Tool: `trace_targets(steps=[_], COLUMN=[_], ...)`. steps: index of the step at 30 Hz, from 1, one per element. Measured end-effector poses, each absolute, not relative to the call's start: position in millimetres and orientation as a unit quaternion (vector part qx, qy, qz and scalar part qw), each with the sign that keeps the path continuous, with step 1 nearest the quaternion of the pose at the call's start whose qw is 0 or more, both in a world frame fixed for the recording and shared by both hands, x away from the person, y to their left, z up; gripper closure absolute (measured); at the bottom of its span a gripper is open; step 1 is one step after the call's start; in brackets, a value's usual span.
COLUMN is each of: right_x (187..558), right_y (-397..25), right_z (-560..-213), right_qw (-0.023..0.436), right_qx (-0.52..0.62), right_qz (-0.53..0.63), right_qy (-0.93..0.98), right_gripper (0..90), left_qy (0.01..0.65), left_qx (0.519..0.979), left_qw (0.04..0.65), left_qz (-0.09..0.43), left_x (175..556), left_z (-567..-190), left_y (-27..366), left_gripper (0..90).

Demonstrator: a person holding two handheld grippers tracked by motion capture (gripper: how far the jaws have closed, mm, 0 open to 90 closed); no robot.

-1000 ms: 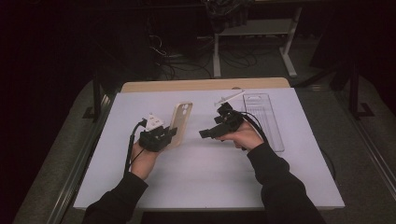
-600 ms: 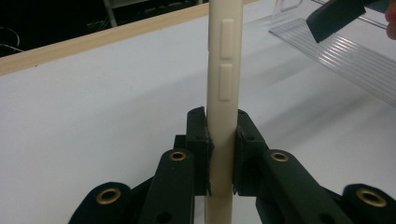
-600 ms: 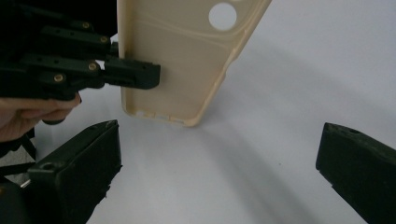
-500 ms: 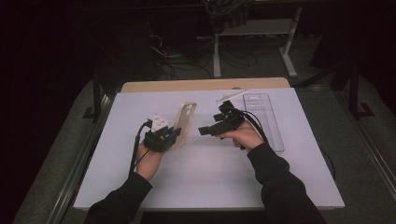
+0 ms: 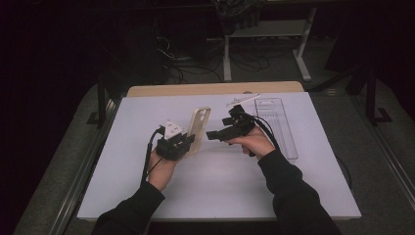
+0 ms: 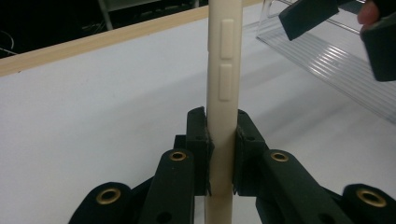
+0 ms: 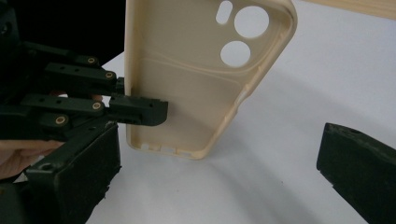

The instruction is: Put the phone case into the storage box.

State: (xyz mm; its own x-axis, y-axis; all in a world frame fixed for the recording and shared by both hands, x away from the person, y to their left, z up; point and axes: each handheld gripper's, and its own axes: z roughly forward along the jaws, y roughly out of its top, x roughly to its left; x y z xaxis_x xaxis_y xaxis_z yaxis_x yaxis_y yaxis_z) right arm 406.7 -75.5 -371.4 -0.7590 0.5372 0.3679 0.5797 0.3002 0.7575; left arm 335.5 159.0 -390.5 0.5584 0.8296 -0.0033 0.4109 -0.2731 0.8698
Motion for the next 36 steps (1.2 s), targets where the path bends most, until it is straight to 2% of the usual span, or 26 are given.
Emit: trace_targets(steps=[16, 23, 29, 36], right_x=[407.0, 406.3, 407.0, 407.0], right_y=[-69.3, -67.1, -65.8, -64.4], right_z=[-374.1, -374.6, -375.3, -375.8], right_qw=[0.015, 0.018, 0.023, 0.031], right_qx=[-0.345, -0.349, -0.353, -0.357], right_qz=[-0.484, -0.483, -0.489, -0.496], right_qy=[-0.804, -0.803, -0.797, -0.791], right_gripper=[0.0, 0.0, 0.0, 0.0], left_qy=[0.389, 0.385, 0.388, 0.378], left_qx=[0.775, 0.782, 0.771, 0.784], left_qw=[0.441, 0.434, 0.452, 0.438], left_qz=[0.231, 0.229, 0.225, 0.226], left_x=[329.0, 326.8, 325.3, 324.3], left_z=[-391.0, -390.0, -392.0, -391.0], left_y=[145.5, 143.1, 136.8, 136.7], left_gripper=[79.7, 79.8, 79.8, 79.8])
